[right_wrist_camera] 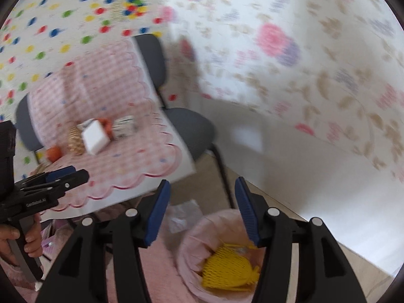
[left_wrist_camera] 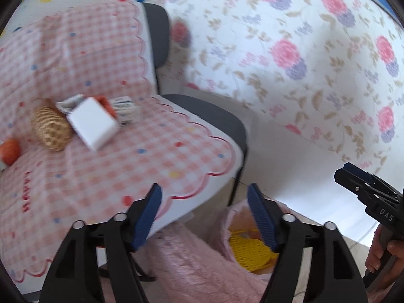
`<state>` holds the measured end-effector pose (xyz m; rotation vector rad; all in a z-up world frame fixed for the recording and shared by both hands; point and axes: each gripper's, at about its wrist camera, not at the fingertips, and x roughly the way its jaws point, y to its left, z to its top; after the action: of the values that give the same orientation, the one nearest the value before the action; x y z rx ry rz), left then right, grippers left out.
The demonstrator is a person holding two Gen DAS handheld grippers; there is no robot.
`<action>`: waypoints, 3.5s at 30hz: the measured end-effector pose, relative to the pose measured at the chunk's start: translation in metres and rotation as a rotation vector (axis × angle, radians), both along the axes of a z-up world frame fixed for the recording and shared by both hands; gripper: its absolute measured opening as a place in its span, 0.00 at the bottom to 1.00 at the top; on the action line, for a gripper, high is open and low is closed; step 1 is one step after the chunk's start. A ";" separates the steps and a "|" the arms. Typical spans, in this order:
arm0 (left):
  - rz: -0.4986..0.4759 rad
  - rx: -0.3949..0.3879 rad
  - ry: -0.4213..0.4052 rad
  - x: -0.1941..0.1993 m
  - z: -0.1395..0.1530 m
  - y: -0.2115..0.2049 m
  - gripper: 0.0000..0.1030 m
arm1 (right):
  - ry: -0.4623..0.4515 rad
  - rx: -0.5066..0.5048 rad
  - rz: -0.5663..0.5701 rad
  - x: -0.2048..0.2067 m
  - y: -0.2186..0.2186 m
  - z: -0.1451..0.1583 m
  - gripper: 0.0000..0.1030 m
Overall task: Collect trash
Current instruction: 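Move both open tools back over the chair seat, then grasp the white foam block with the right gripper and lift it, then grasp the woven bamboo basket with the left gripper while the right holds the block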
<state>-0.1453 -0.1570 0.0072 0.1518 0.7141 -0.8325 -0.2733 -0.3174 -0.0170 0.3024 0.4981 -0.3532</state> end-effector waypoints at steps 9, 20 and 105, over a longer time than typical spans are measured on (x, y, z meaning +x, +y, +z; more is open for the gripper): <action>0.236 0.015 -0.047 0.027 0.019 0.069 0.85 | -0.050 -0.054 0.251 0.072 0.047 0.031 0.72; 0.466 0.076 -0.041 0.056 0.019 0.134 0.88 | -0.075 -0.075 0.415 0.138 0.082 0.042 0.85; 0.659 0.144 0.097 0.268 -0.038 0.085 0.90 | 0.030 -0.134 0.357 0.290 0.054 0.005 0.61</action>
<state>0.1227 -0.0717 -0.0313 -0.0010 0.8490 -0.1589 0.0169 -0.2630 -0.0118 0.0743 0.5438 -0.0432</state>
